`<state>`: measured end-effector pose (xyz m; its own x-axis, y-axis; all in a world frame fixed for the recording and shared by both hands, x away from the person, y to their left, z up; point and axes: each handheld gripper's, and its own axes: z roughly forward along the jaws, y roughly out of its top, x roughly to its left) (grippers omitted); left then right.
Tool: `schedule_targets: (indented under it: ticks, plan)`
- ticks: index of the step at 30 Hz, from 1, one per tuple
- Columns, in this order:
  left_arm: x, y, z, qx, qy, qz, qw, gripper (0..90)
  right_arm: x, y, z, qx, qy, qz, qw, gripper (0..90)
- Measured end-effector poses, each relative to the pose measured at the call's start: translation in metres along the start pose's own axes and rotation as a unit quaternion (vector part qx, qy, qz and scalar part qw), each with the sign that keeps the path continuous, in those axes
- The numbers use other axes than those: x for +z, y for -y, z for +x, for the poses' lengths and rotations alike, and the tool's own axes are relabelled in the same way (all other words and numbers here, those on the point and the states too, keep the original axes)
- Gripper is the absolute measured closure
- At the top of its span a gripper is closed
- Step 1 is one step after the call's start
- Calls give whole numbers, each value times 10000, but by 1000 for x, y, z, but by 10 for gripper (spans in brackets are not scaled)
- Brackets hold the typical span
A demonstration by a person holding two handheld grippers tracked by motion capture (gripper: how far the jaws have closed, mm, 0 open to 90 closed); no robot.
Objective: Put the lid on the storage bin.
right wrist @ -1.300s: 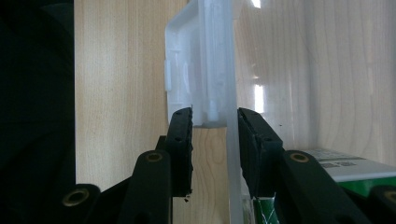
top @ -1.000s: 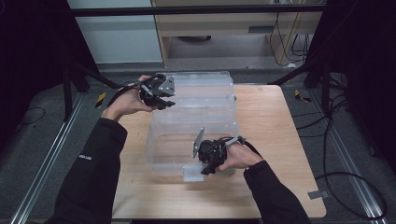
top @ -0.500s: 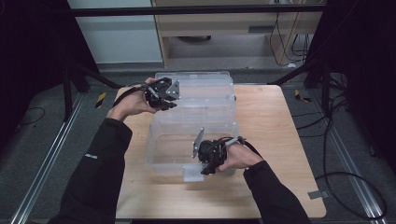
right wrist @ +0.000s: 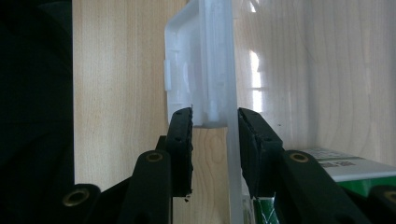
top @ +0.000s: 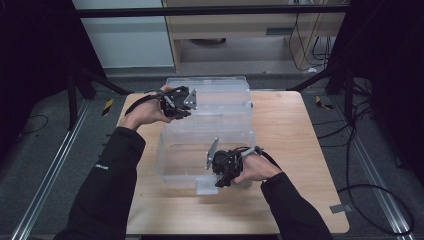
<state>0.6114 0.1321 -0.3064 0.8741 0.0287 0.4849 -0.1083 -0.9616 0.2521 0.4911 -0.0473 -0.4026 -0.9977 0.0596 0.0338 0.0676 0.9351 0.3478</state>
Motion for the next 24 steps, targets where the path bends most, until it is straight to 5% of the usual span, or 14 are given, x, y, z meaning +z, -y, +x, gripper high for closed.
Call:
schedule_targets:
  ticks: [14,24]
  plan:
    - [-1,-9,-4,181,-40,260,9995,832,0,-1,1,117,62,9,9999,670]
    - [-6,-11,-3,90,109,235,9996,855,0,-2,3,180,130,41,9997,671]
